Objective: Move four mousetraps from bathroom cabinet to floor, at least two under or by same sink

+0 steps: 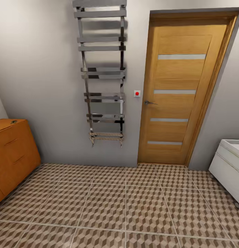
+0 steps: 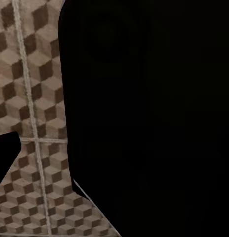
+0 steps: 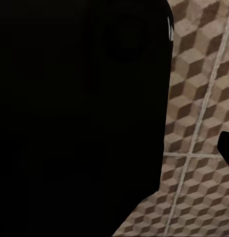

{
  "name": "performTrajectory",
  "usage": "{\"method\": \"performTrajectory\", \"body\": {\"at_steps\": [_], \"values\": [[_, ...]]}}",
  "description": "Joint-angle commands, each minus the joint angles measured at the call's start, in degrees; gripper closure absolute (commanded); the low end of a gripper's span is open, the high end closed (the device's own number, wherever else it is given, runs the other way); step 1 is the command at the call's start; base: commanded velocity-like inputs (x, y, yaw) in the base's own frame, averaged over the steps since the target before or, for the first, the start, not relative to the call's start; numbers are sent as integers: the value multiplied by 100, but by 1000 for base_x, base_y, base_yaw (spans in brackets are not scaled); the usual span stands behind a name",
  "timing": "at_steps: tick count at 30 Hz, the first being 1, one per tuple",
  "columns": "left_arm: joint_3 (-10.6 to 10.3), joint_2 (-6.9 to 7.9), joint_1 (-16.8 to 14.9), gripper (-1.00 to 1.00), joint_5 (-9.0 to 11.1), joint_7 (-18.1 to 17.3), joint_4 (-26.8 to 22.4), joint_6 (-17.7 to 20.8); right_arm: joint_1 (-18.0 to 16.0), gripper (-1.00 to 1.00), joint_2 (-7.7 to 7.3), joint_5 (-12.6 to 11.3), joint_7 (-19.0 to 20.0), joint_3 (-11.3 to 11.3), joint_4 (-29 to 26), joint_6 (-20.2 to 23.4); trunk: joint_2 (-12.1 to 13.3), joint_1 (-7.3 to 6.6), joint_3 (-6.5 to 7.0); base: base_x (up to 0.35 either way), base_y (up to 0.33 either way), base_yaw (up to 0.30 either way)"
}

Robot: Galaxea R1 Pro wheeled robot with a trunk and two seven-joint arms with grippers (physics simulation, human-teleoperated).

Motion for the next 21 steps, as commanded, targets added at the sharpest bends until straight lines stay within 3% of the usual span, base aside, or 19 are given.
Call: {"method": "performTrajectory", "body": {"at_steps": [1,21], "values": [[33,-33,-8,-100,30,-13,8,-9,-9,-100,0,5,-5,23,0,-9,-3,0,-3,0,0,0],[33,-55,8,-100,46,20,-217,23,-9,-100,8,71,12,49,0,-15,-3,0,-3,0,0,0]]}}
